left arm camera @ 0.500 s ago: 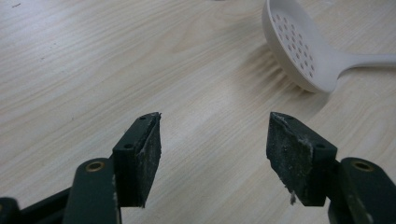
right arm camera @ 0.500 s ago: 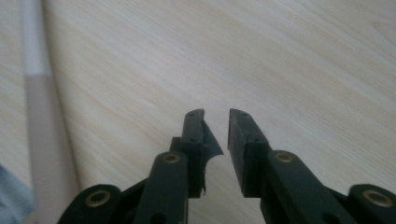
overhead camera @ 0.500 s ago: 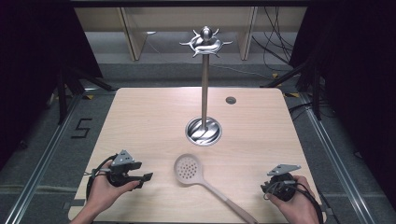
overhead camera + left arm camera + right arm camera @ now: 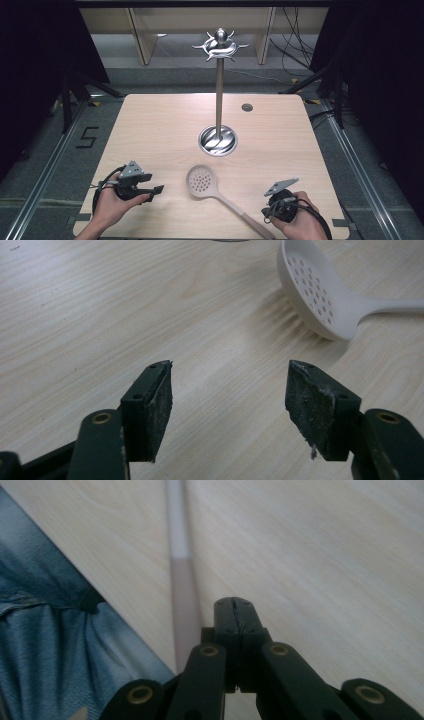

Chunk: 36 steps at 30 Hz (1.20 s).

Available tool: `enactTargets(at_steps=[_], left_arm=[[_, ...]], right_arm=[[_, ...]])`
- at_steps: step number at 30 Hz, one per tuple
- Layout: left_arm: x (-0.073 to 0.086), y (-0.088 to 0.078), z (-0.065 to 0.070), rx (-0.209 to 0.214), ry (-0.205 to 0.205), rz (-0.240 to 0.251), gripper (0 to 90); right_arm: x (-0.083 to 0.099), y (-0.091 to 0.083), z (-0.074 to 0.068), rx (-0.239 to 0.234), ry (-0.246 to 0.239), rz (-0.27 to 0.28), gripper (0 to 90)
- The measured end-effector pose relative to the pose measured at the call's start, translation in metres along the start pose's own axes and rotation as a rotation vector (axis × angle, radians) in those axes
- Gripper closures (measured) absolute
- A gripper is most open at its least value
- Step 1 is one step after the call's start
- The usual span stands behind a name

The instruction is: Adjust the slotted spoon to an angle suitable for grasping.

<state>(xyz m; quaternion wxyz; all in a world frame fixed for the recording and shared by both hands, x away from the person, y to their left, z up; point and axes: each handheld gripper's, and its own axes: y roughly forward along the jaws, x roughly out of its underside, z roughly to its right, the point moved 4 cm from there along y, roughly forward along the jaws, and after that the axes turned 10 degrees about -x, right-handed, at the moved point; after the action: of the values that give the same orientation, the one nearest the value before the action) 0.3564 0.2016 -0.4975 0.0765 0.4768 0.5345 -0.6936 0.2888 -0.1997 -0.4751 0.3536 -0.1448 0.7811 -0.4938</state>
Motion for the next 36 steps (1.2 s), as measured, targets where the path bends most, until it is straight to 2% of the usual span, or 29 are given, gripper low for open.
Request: enactTargets(at_steps=[1,2,4,6,7,9,10,12,13,14,15,16,17,18,19,21,22,23,24,26,27,33,35,36], left_arm=[[0.000,0.001,-0.001,-0.008,0.011,0.005,35.1],[0.000,0.001,-0.001,-0.008,0.011,0.005,35.1],[0.000,0.000,0.000,0.002,0.002,-0.003,35.1],[0.000,0.002,0.001,0.004,-0.012,0.005,35.1],[0.000,0.001,0.001,0.004,-0.004,0.000,35.1],[0.000,0.001,0.001,0.004,-0.010,0.004,35.1],[0.000,0.001,0.001,0.004,-0.013,0.006,35.0],[0.000,0.001,0.001,0.003,-0.013,0.006,35.0],[0.000,0.001,-0.001,-0.008,0.012,0.002,35.1],[0.000,0.001,-0.001,-0.008,0.012,0.002,35.0],[0.000,0.001,0.000,0.000,-0.004,0.002,35.1],[0.000,0.001,0.001,0.005,-0.011,0.005,35.0],[0.000,0.001,0.001,0.005,-0.001,-0.002,35.1],[0.000,0.001,0.001,0.005,-0.001,-0.002,35.1],[0.000,0.001,0.001,0.005,-0.011,-0.004,35.0],[0.000,0.001,0.002,0.006,-0.021,-0.007,35.0],[0.000,0.001,0.002,0.006,-0.022,-0.007,35.1],[0.000,0.001,0.002,0.002,-0.024,-0.007,35.0],[0.000,0.001,0.001,0.006,-0.011,-0.006,35.0],[0.001,0.001,0.002,0.008,-0.017,-0.008,35.0],[0.000,0.001,0.000,0.004,0.010,-0.005,35.0],[0.000,0.000,0.001,0.007,0.003,-0.004,35.0],[0.000,0.000,0.001,0.007,-0.004,0.002,35.0],[0.000,0.000,0.001,0.007,-0.004,0.002,35.0]], right_arm=[[-0.002,0.002,-0.005,-0.025,-0.001,-0.012,90.0],[-0.002,0.002,-0.005,-0.025,-0.001,-0.012,90.0],[-0.005,0.004,-0.013,-0.060,0.005,-0.015,90.0],[-0.006,0.006,-0.015,-0.070,0.006,-0.026,90.0],[-0.006,0.011,-0.016,-0.084,-0.020,-0.060,90.0],[-0.006,0.013,-0.019,-0.091,-0.013,-0.073,90.0],[-0.005,0.021,-0.021,-0.102,-0.027,-0.103,90.0],[-0.005,0.023,-0.022,-0.101,-0.030,-0.113,90.0],[-0.005,0.028,-0.026,-0.117,-0.026,-0.139,90.0],[-0.005,0.030,-0.026,-0.119,-0.043,-0.147,90.0],[-0.004,0.033,-0.029,-0.124,-0.031,-0.171,90.0],[-0.004,0.035,-0.029,-0.120,-0.043,-0.181,90.0],[-0.003,0.038,-0.031,-0.123,-0.041,-0.198,90.0],[-0.002,0.039,-0.030,-0.106,-0.058,-0.213,90.0],[-0.001,0.041,-0.031,-0.103,-0.045,-0.224,90.0],[-0.001,0.044,-0.030,-0.096,-0.053,-0.241,90.0],[0.000,0.045,-0.030,-0.079,-0.048,-0.254,90.0],[0.001,0.046,-0.026,-0.055,-0.076,-0.271,90.0],[0.001,0.046,-0.027,-0.058,-0.069,-0.276,90.0],[0.001,0.048,-0.025,-0.068,-0.082,-0.272,90.0],[0.002,0.048,-0.025,-0.058,-0.060,-0.284,90.0],[0.001,0.048,-0.025,-0.058,-0.032,-0.287,90.0],[0.000,0.047,-0.020,-0.018,-0.020,-0.278,90.0],[0.000,0.047,-0.020,-0.018,-0.020,-0.278,90.0]])
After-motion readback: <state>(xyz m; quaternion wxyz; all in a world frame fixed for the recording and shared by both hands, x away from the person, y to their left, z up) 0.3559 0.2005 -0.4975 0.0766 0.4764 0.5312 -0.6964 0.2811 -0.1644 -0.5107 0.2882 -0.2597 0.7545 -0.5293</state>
